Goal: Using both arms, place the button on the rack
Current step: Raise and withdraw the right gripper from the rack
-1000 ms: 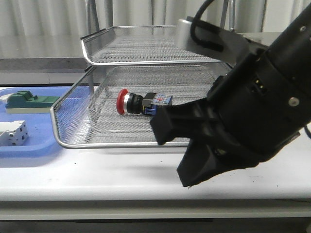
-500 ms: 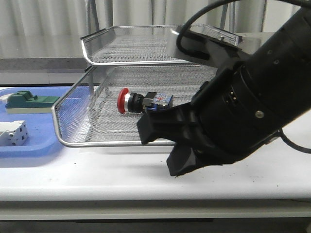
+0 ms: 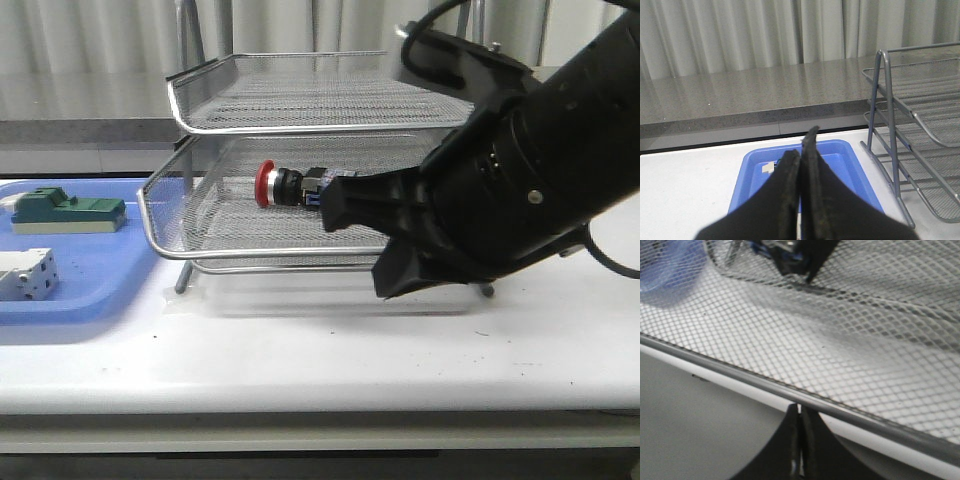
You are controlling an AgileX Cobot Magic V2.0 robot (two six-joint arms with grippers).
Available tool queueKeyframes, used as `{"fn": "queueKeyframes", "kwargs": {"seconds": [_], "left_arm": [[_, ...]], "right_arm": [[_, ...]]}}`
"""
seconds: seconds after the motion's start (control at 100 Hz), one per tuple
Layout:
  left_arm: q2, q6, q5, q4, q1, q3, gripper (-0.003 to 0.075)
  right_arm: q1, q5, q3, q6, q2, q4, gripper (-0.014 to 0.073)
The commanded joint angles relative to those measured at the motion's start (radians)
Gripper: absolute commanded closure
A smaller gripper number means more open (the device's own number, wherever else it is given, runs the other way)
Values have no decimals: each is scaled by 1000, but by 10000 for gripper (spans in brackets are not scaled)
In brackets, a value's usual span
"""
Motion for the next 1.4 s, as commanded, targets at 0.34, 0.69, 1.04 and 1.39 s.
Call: {"fn": "queueKeyframes", "kwargs": {"seconds": [0.34,0.69,1.04,1.39], "left_arm": [[5,-10,-79,-13,3,-29,741],[5,-10,-79,-13,3,-29,741],[5,-10,-79,-13,3,-29,741],[5,-10,-79,-13,3,-29,741]], "right_arm": [[-125,-101,-120,-20,20,-46,651],[-134,-24,-178,-20,47,-47,651],[-121,117,-175,-20,-62,-66,651],[-186,283,-175,-20,-284,-237,651]]}}
